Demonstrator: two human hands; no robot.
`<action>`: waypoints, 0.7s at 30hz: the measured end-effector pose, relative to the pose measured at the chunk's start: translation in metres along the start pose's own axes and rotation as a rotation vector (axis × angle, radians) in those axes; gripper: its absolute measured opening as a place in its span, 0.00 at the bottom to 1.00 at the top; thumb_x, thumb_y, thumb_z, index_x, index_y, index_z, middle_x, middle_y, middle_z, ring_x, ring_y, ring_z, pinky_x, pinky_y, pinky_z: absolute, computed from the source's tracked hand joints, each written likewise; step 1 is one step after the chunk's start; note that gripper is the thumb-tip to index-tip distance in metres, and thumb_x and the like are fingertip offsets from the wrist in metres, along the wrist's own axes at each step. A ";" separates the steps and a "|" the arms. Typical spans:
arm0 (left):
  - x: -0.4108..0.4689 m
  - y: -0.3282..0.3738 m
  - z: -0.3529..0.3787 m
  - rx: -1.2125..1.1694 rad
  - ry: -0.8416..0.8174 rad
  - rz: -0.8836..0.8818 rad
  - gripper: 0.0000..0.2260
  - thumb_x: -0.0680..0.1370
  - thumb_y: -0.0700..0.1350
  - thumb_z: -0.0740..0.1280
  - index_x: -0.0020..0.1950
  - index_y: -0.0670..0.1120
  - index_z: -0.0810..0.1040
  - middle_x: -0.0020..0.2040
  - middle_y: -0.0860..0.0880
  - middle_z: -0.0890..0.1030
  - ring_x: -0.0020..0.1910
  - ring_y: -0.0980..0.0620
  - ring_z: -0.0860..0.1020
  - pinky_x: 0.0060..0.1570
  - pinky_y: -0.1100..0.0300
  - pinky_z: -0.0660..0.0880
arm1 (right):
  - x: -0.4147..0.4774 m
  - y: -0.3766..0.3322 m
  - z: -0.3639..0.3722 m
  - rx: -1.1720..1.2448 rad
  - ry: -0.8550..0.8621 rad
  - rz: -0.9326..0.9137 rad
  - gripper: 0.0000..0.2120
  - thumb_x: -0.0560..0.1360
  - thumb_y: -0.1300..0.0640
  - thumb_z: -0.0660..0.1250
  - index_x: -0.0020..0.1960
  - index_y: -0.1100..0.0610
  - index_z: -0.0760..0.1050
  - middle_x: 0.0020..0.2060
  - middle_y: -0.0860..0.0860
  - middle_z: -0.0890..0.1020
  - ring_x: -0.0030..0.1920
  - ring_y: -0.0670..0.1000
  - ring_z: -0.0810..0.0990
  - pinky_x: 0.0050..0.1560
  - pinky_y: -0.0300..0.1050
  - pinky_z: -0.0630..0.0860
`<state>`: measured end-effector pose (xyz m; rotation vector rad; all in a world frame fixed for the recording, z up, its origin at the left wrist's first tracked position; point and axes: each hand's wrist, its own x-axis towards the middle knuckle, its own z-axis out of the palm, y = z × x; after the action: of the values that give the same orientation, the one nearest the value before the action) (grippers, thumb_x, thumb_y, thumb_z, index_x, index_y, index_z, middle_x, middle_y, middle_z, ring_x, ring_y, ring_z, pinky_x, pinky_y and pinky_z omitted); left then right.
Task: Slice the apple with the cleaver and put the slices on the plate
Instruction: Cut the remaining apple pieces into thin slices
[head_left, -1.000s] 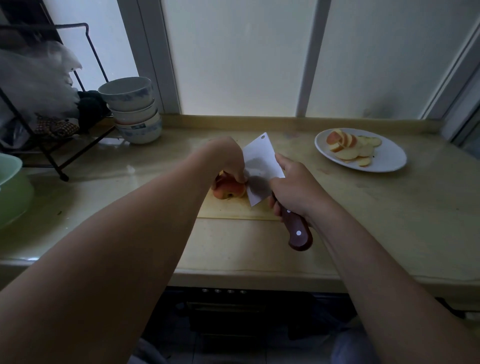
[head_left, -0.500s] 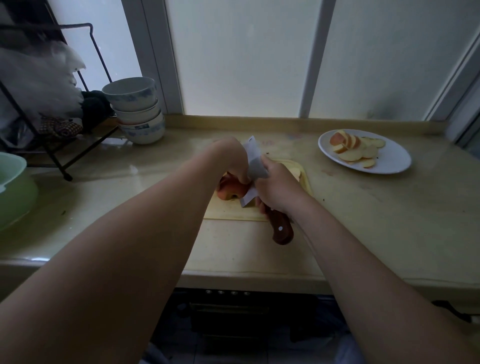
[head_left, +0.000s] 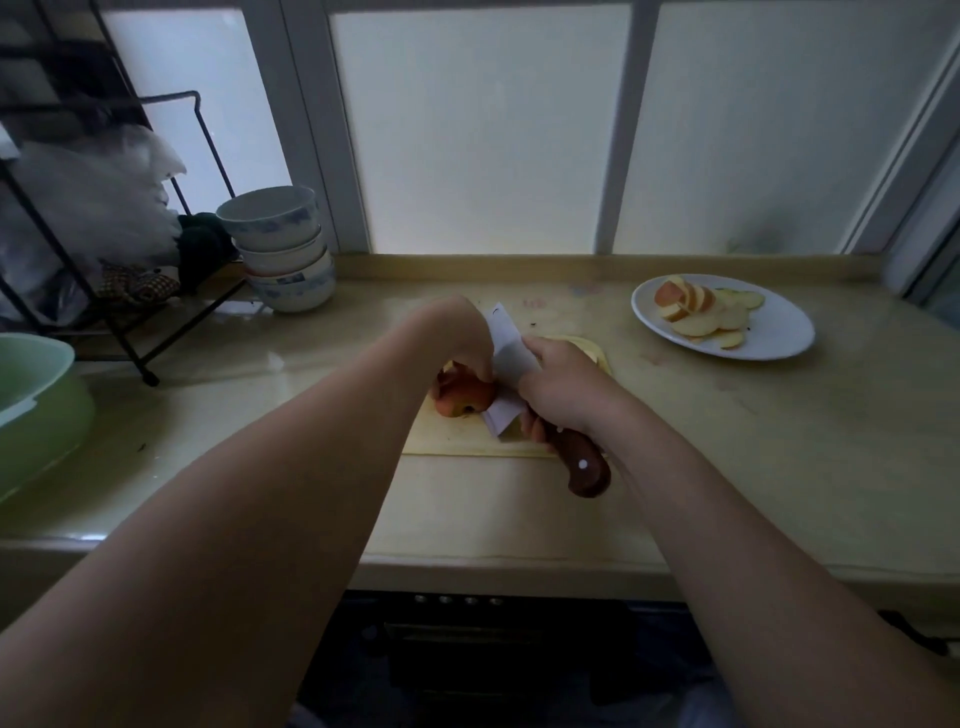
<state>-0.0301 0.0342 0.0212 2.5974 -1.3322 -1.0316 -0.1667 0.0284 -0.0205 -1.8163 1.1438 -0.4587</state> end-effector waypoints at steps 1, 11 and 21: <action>0.005 0.000 -0.001 0.007 -0.012 0.018 0.24 0.81 0.42 0.69 0.72 0.33 0.66 0.66 0.32 0.75 0.64 0.35 0.77 0.68 0.45 0.73 | -0.001 0.002 -0.001 0.020 0.024 -0.004 0.27 0.77 0.70 0.55 0.70 0.50 0.74 0.35 0.55 0.81 0.21 0.46 0.77 0.22 0.38 0.71; 0.012 0.004 -0.006 0.103 -0.019 0.008 0.22 0.81 0.43 0.69 0.71 0.35 0.71 0.64 0.34 0.76 0.61 0.36 0.79 0.64 0.46 0.76 | -0.004 0.009 -0.010 0.142 0.103 -0.024 0.40 0.75 0.69 0.54 0.83 0.45 0.59 0.40 0.56 0.81 0.22 0.47 0.77 0.23 0.38 0.73; 0.013 0.007 -0.005 0.078 0.006 0.003 0.23 0.80 0.42 0.70 0.71 0.34 0.69 0.64 0.33 0.75 0.60 0.36 0.80 0.63 0.46 0.77 | -0.003 0.014 -0.011 0.178 0.091 -0.028 0.38 0.74 0.69 0.53 0.82 0.48 0.62 0.35 0.56 0.80 0.22 0.48 0.77 0.23 0.38 0.73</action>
<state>-0.0272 0.0195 0.0202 2.6506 -1.4017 -0.9908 -0.1829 0.0237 -0.0263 -1.6733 1.1029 -0.6446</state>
